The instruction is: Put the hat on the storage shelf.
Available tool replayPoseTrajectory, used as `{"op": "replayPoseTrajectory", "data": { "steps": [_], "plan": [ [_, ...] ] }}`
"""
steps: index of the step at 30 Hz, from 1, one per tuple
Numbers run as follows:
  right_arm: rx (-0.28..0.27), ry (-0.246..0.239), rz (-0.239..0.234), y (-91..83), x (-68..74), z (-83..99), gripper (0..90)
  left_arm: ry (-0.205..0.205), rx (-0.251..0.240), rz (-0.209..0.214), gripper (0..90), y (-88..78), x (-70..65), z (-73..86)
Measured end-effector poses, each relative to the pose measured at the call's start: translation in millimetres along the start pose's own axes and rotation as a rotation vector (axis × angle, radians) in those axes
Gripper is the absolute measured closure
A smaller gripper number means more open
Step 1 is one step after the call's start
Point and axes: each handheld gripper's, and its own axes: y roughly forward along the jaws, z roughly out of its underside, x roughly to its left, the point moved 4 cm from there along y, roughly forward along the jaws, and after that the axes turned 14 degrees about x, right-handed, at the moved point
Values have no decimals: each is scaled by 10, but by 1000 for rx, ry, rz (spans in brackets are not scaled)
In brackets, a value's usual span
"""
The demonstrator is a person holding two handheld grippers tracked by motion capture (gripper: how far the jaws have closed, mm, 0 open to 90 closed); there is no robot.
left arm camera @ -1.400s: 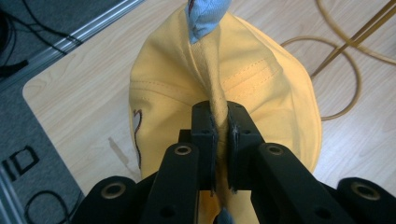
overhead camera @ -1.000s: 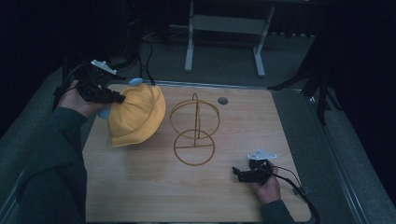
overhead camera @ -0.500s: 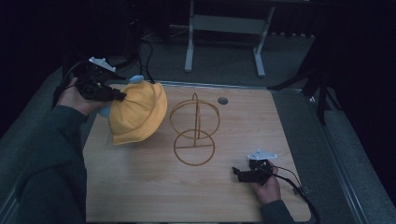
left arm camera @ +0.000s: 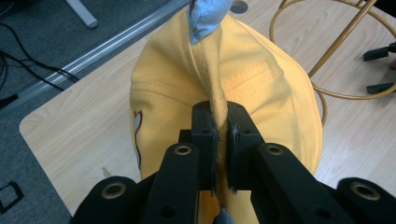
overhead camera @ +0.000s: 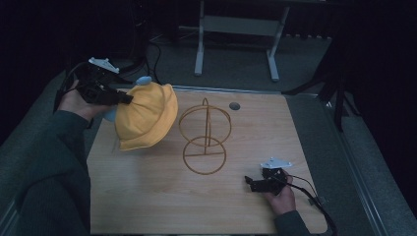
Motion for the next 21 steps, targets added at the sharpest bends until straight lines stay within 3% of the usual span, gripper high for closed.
{"op": "replayPoseTrajectory", "data": {
  "steps": [21],
  "plan": [
    [0, 0, 0, 0, 0, 0, 117, 38, -38, 6, 837, -120, -84, -24]
  ]
}}
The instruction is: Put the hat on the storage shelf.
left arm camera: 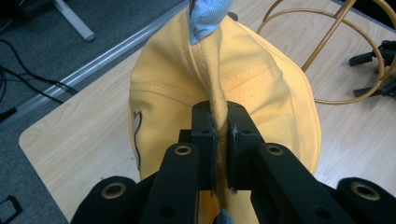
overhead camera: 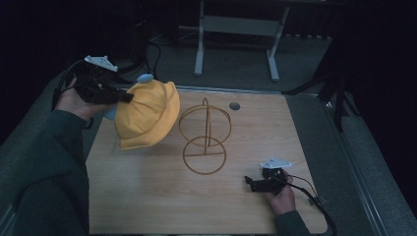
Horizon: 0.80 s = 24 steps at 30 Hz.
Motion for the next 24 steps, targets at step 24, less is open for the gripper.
{"op": "replayPoseTrajectory", "data": {
  "steps": [24],
  "plan": [
    [0, -3, 1, 0, -2, 0, 117, 65, -47, 16, 837, -116, -165, -92]
  ]
}}
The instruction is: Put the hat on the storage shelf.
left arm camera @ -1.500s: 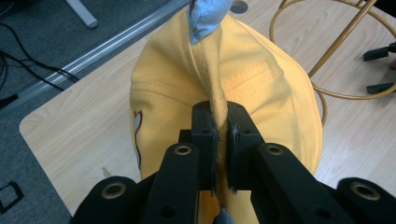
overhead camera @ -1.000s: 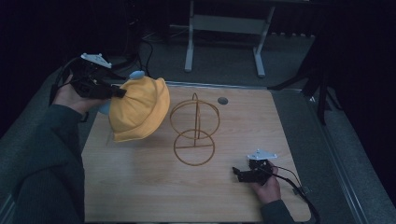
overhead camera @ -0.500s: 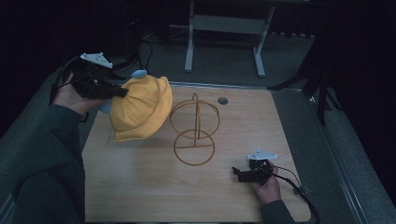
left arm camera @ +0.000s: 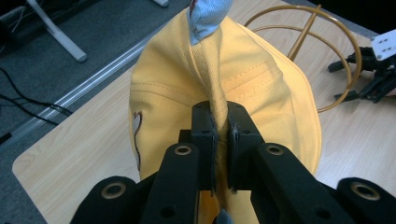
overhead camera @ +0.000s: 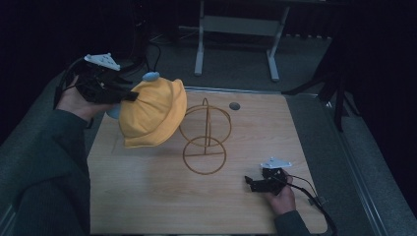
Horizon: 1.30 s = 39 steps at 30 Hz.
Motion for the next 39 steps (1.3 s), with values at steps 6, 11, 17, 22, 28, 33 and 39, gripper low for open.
{"op": "replayPoseTrajectory", "data": {
  "steps": [6, 11, 17, 22, 28, 33, 39],
  "plan": [
    [0, 0, 0, 0, 0, 0, 117, 24, -11, 9, 837, -36, -62, -52],
    [0, 0, 0, 0, 0, 0, 118, 41, -10, 11, 837, -49, -109, -87],
    [0, 1, -1, 0, 1, 0, 117, 63, -25, 22, 837, -78, -170, -140],
    [-1, 0, 0, 1, 0, 0, 118, 83, -32, 31, 837, -84, -232, -193],
    [0, -3, 1, 1, -1, 0, 118, 101, -27, 33, 837, -99, -272, -251],
    [0, -4, 0, 0, 0, 1, 118, 114, -24, 37, 837, -105, -299, -296],
    [0, -4, 0, 0, 0, 1, 117, 131, -25, 44, 837, -78, -357, -358]
  ]
}}
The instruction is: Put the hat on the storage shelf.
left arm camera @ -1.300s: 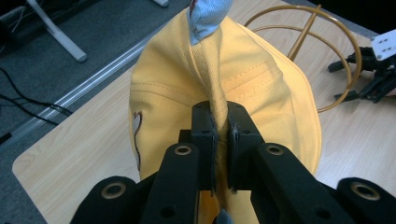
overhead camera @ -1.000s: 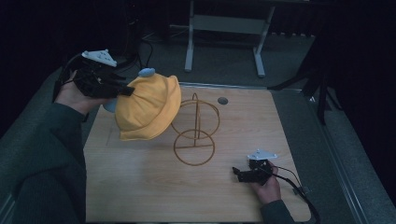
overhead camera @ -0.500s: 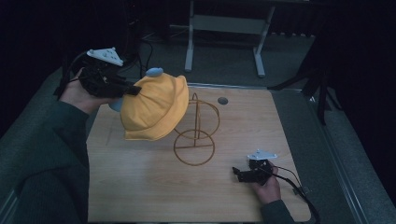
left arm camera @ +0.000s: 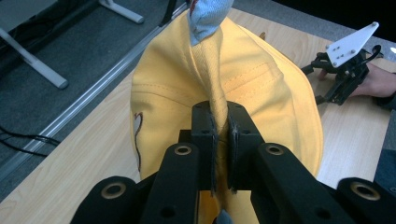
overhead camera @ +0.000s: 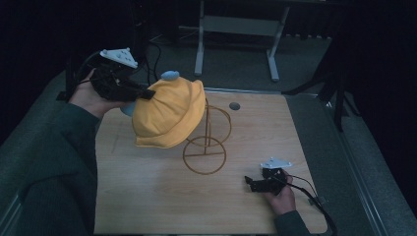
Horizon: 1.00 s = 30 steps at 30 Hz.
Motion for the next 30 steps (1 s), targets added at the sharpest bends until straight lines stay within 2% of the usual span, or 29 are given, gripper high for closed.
{"op": "replayPoseTrajectory", "data": {
  "steps": [11, 19, 30],
  "plan": [
    [0, -1, 0, 0, 0, 0, 117, 18, -9, 18, 836, 88, -67, -140],
    [0, -2, 0, -1, -1, 0, 118, 34, 7, 13, 836, 145, -100, -232],
    [1, -2, -1, -1, 2, 2, 118, 36, 10, 13, 836, 196, -118, -278]
  ]
}}
